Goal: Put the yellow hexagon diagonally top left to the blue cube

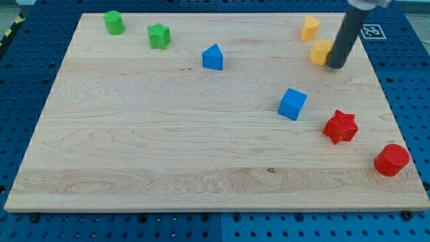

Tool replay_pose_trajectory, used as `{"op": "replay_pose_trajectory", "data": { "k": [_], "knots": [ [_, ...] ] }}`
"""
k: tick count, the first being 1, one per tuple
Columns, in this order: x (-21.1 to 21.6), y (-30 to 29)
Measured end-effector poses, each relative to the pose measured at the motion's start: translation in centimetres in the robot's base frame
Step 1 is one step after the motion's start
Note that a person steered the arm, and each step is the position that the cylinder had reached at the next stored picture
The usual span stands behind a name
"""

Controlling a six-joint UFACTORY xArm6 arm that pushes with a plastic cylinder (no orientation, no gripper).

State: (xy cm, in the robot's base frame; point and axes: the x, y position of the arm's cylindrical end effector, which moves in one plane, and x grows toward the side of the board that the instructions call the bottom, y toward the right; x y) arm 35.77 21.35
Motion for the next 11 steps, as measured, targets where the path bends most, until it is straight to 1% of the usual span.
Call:
{"op": "replay_pose_trajectory", "data": {
  "k": [2, 3, 4, 5, 6, 7, 8, 10, 11],
  "knots": [
    [-5.4, 3.9],
    [-6.0, 0.6],
    [-3.3, -3.0],
    [2.3, -4.8],
    [2.1, -5.2],
    [-2.1, -5.2],
    [-3.9, -5.5],
    [0.9, -6.1],
    [1.4, -6.1]
  ]
}}
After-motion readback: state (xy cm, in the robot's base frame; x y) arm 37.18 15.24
